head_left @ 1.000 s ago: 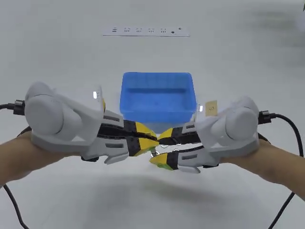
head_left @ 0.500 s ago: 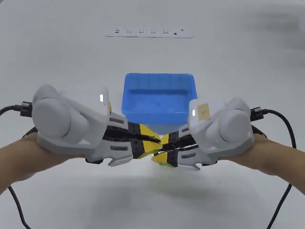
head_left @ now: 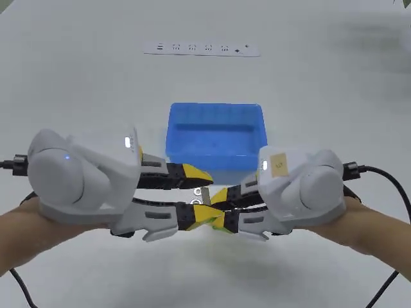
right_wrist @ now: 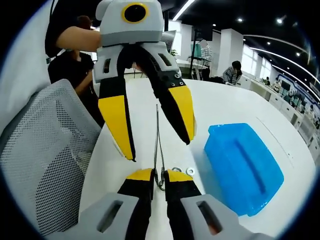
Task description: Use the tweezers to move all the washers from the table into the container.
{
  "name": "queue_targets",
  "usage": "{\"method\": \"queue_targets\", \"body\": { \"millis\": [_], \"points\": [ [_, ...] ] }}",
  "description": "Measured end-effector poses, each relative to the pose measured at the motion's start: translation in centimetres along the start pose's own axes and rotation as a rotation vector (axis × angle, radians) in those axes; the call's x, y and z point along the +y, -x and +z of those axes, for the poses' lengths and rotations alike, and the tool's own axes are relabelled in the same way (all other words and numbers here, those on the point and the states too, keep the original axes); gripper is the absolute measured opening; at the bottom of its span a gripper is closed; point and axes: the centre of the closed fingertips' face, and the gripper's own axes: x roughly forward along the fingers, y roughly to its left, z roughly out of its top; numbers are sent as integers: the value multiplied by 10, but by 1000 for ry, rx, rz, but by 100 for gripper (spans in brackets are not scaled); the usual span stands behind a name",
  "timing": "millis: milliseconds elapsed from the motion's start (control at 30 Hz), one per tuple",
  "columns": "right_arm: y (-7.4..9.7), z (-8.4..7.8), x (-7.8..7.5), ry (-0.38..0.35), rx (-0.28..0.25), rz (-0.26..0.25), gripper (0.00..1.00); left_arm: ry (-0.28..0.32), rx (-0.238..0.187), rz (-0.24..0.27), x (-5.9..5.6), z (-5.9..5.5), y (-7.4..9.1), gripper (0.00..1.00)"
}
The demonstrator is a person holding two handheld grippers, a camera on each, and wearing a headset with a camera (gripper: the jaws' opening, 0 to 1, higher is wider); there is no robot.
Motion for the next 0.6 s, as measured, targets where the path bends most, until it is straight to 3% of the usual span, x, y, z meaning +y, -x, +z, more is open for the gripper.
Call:
{"method": "queue_targets", "body": {
  "millis": [367,500,600],
  "points": [
    [22,28,-5,-3,-46,-44,9,64,-57,113,0,1,31,50],
    [31,43,-9,19,-61,-60,9,132,-77,142,-1,-3,38,71],
    [38,54,-13,36,-73,-73,9,150,-77,177,-2,-6,44,80]
  ]
}}
